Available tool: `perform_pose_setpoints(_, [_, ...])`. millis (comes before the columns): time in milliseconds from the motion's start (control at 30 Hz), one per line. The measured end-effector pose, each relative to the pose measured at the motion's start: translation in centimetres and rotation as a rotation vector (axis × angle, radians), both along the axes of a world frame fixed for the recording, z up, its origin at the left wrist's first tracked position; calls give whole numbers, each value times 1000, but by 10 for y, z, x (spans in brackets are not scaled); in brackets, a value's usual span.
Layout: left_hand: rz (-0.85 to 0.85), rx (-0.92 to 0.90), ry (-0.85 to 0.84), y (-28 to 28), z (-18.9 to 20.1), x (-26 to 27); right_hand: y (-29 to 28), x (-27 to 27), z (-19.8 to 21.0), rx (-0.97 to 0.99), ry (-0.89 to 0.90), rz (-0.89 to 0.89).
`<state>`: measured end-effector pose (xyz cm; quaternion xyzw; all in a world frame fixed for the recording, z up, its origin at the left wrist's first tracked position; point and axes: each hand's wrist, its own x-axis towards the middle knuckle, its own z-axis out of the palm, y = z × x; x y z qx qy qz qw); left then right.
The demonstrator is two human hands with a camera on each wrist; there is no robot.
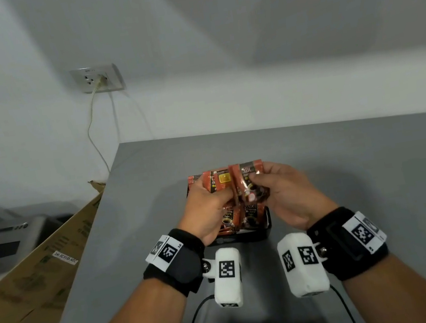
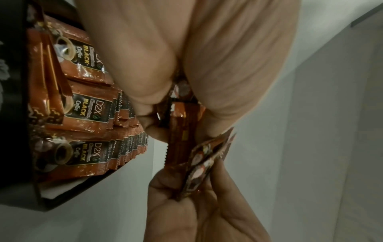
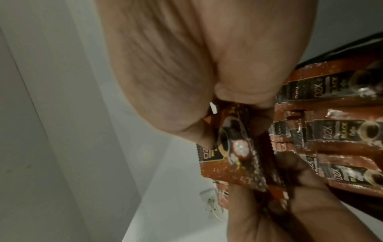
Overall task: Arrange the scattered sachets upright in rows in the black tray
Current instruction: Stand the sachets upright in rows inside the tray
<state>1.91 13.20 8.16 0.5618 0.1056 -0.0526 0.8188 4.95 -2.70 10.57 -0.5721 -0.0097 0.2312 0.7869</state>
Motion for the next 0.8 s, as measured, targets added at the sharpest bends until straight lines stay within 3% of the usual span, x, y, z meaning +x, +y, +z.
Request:
perform_pose_setpoints(133, [34, -42, 27, 3, 3, -2, 2, -3, 1, -104, -149, -78])
perform_pose_setpoints(200, [57, -144, 123, 10, 3, -2, -6, -2, 2, -359, -400, -130])
perform_pose_setpoints(267, [61, -179, 155, 14, 5, -1, -12, -4, 5, -622, -637, -23])
perform_pose_setpoints(333, [58, -143, 109, 16, 3, 2, -16, -8, 4, -701, -692, 147])
perform_pose_setpoints(433, [83, -66, 14, 16, 9, 1, -22, -12, -6, -487, -553, 159])
perform_pose_setpoints(500, [117, -6, -9, 17, 7, 0, -22, -13, -12, -126, -276, 27])
perform_pose_setpoints(567, [109, 18, -7, 13, 6, -1, -18, -11, -14, 58, -83, -35])
perform_pose_setpoints(700, [39, 9, -15, 0, 8, -5, -6, -10, -15, -39, -3, -21])
perform_pose_setpoints(800, [60, -114, 63, 5, 4, -5, -5, -8, -15, -32, 10, -76])
